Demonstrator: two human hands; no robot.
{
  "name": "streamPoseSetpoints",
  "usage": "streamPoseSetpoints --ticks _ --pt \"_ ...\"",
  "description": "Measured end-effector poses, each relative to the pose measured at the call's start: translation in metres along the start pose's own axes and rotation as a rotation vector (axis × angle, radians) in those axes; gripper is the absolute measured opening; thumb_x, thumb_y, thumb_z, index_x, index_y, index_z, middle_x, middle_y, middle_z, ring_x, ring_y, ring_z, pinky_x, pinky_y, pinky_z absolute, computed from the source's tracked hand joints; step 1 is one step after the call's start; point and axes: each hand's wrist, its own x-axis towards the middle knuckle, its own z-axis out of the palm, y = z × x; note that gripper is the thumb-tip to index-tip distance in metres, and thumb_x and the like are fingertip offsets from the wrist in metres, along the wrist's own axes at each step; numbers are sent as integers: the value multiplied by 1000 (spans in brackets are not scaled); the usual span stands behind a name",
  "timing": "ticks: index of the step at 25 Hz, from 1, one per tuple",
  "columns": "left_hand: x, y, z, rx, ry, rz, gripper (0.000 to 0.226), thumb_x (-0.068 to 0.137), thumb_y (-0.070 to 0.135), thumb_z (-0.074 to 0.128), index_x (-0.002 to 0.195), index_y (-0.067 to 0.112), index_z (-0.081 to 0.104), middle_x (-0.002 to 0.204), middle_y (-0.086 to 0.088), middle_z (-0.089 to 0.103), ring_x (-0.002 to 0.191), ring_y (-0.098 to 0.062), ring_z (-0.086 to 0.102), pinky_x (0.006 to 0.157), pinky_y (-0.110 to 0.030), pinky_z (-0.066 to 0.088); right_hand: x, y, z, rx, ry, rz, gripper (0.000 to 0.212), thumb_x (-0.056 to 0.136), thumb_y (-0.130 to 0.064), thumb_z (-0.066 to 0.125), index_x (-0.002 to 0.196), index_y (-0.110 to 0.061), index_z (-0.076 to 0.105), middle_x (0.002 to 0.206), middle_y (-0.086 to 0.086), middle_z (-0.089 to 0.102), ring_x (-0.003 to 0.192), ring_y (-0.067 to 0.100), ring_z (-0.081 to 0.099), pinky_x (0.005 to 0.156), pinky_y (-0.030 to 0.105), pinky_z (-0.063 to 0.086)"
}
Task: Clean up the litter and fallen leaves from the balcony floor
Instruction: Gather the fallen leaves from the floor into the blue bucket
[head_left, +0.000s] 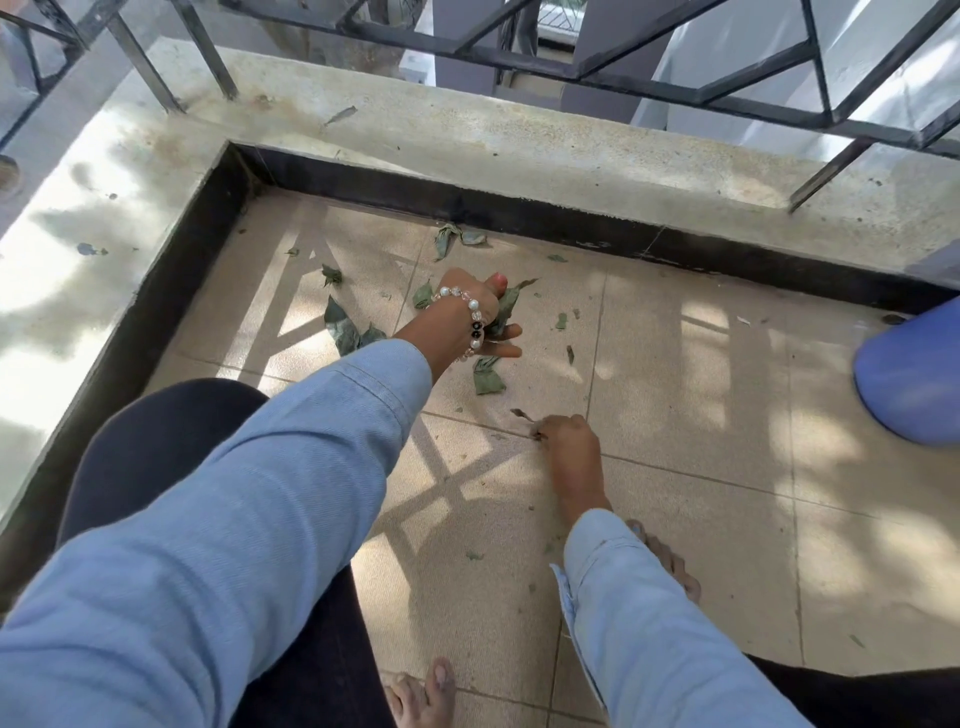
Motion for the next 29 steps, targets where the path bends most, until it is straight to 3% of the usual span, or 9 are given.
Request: streamPoseSetpoints --ticks 4,7,10,13,15,18,22,26,29 --pt "2 -4 11 191 67 114 25 95 22 60 85 0 54 94 -21 62 59 -32 61 56 -48 59 30 -19 -56 1268 203 793 24 80 8 67 104 2 69 94 9 71 76 12 67 74 20 56" --pt "-3 -7 20 419 56 235 34 97 29 57 75 3 51 71 -12 57 47 -22 53 34 -22 45 53 -50 -97 1705 254 660 26 80 13 64 97 -6 63 93 13 70 81 20 69 74 30 59" --pt "-11 -6 32 171 -79 77 50 96 50 47 73 6 52 60 -8 52 47 -17 48 43 -19 41 64 -80 -108 1393 360 517 33 79 10 68 103 -13 66 96 11 72 88 18 70 79 31 58" --pt "-14 -2 36 -104 -223 -154 63 88 72 36 91 13 59 80 -6 60 78 -21 59 80 -32 51 55 -98 -89 744 488 216 28 83 6 60 102 -10 73 91 2 74 80 8 68 74 19 55" --pt "-5 -5 32 -163 -157 -148 62 90 66 43 110 11 62 88 -5 65 88 -23 62 92 -39 51 49 -94 -78 579 370 -19 30 83 7 50 94 -8 73 84 5 73 74 12 65 68 24 53" --pt "5 -9 25 -142 66 -67 45 95 44 53 113 3 61 87 -5 67 84 -25 66 65 -35 56 53 -78 -85 642 -46 -194 30 87 5 48 98 -13 71 115 3 68 130 17 46 108 48 36" --pt "3 -1 19 -151 23 33 44 97 42 50 73 6 54 64 -7 57 37 -12 50 36 -14 35 43 -41 -101 1312 142 214 19 85 3 62 97 -9 73 107 9 71 112 23 63 100 37 47" --pt "2 1 14 -134 23 79 48 97 46 48 67 10 54 54 0 45 27 -7 33 37 -10 26 14 16 -31 299 23 635 29 89 -17 64 116 -8 64 119 15 63 113 31 56 91 35 45" --pt "-7 6 15 -129 36 78 55 96 54 44 62 11 52 51 1 41 28 -8 29 38 -10 25 -20 2 15 -124 -126 355 33 84 -14 68 116 -6 62 119 19 56 106 32 52 80 33 47"
